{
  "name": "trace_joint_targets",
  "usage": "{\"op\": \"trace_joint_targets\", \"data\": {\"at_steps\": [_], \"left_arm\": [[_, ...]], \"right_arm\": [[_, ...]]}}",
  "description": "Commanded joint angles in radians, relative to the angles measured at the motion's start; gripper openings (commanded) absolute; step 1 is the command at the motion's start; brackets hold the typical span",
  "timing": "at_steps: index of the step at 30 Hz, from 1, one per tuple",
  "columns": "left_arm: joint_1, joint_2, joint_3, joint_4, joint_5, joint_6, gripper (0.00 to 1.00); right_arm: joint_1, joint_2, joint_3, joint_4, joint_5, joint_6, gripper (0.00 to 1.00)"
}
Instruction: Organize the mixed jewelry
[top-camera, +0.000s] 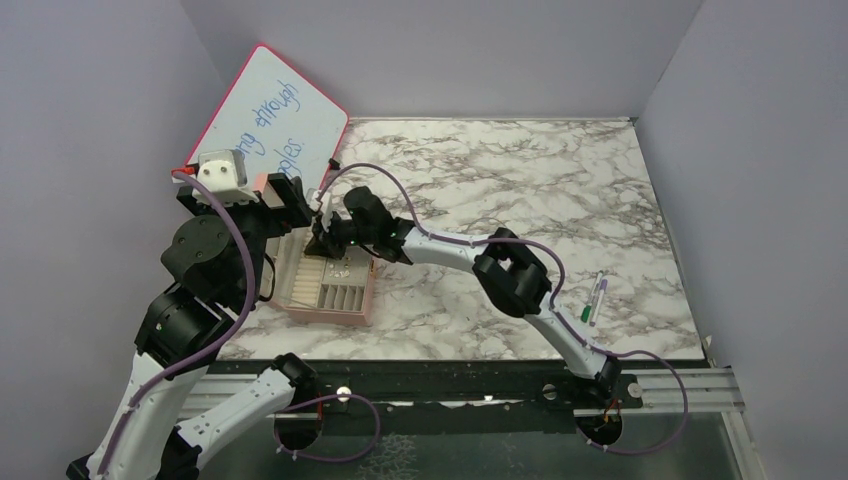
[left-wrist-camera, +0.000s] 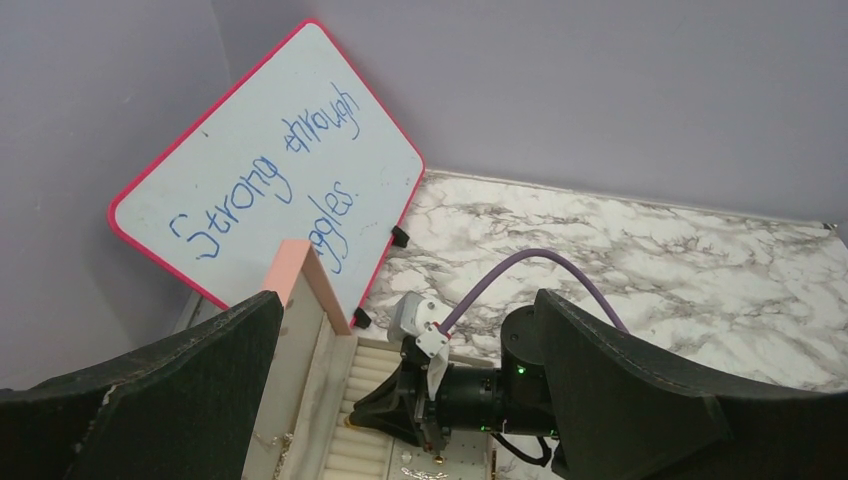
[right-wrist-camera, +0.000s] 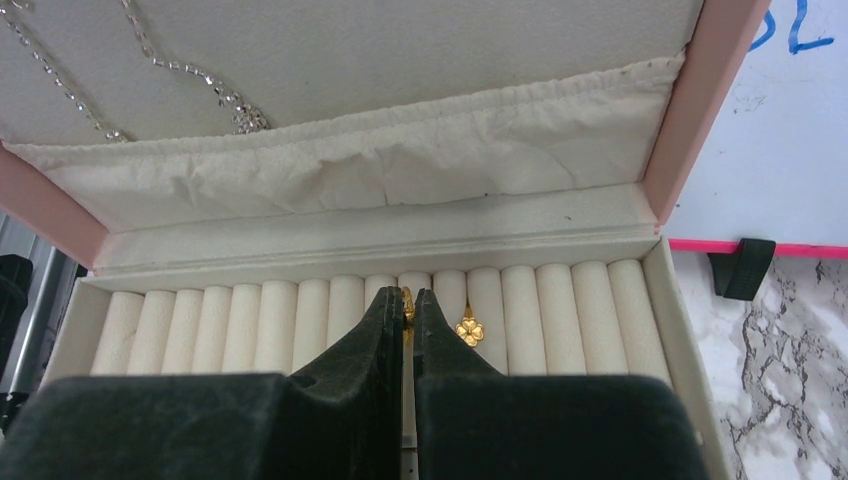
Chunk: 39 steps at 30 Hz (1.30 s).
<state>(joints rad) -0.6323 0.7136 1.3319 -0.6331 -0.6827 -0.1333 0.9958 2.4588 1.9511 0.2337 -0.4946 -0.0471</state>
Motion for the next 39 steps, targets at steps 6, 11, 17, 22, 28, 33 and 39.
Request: {"op": "trace_joint_targets", "data": {"at_steps": [6,11,17,22,28,33,39], "left_arm": [[0.001,-0.001,-0.017,0.012,-0.029,0.012,0.97],[0.002,-0.002,-0.022,0.013,-0.032,0.012,0.97],[0.002,-0.004,-0.026,0.013,-0.035,0.015,0.97],[0.001,-0.005,-0.030,0.013,-0.039,0.017,0.97],[0.001,0.000,-0.033,0.013,-0.039,0.016,0.97],[0.001,0.002,-0.034,0.012,-0.040,0.017,0.97],[0.002,0.004,-0.036,0.013,-0.039,0.015,0.97]], "right_arm": [[0.001,-0.083,-0.093,0.116,0.089,0.022,0.01],[0.000,-0.102,-0.109,0.132,0.084,0.023,0.01],[0.000,-0.065,-0.036,0.016,0.054,-0.041,0.01],[0.000,-0.046,-0.024,-0.046,0.026,-0.078,0.01],[0.001,-0.026,-0.008,-0.082,-0.005,-0.080,0.01],[0.001,-0.021,-0.007,-0.079,-0.009,-0.073,0.01],[0.001,0.022,0.042,-0.106,0.013,-0.090,0.01]]}}
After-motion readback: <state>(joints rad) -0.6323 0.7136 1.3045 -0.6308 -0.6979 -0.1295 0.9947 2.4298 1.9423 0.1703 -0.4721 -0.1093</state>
